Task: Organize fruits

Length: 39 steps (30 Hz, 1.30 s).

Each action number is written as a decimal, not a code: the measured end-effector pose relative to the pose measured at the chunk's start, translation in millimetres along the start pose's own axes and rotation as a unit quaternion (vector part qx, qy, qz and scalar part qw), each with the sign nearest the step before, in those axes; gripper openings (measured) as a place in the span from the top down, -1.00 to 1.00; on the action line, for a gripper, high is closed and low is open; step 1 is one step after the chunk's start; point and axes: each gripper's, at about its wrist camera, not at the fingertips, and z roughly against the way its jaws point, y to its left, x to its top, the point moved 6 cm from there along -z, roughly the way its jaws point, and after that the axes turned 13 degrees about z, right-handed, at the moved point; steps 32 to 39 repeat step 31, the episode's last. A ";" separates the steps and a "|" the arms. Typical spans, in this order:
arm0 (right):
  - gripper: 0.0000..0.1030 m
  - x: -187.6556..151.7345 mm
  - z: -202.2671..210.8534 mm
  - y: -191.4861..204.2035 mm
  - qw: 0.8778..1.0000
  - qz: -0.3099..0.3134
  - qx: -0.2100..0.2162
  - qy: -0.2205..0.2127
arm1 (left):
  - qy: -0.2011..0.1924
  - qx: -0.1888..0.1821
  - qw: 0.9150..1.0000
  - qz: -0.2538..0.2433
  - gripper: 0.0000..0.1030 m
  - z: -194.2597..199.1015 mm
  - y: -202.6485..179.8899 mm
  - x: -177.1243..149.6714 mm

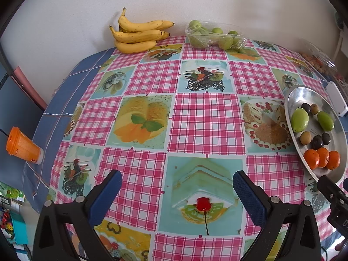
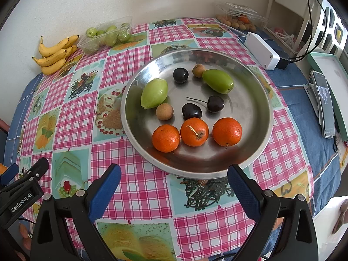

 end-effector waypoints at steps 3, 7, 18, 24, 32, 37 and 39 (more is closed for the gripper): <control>-0.91 0.0 0.1 0.1 1.000 0.000 0.000 0.000 | 0.000 0.000 1.000 0.000 -1.00 -0.1 -0.1 0.0; -0.91 0.0 0.0 0.1 1.000 -0.001 0.000 0.000 | 0.000 0.001 1.000 0.000 -1.00 -0.4 0.5 -0.1; -0.91 -0.1 -0.1 0.1 1.000 0.000 0.000 0.000 | 0.000 0.001 1.000 0.003 -1.00 -1.3 4.0 -0.5; -0.91 -0.3 -0.2 0.2 1.000 0.001 0.001 0.000 | -0.008 -0.009 1.000 0.008 -0.99 3.6 3.3 1.3; -0.91 -3.1 -1.0 1.8 1.000 0.001 0.002 0.001 | -0.014 -0.022 1.000 0.011 -0.99 7.8 0.2 4.0; -0.91 -3.1 -1.0 1.8 1.000 0.001 0.002 0.001 | -0.014 -0.022 1.000 0.011 -0.99 7.8 0.2 4.0; -0.91 -3.1 -1.0 1.8 1.000 0.001 0.002 0.001 | -0.014 -0.022 1.000 0.011 -0.99 7.8 0.2 4.0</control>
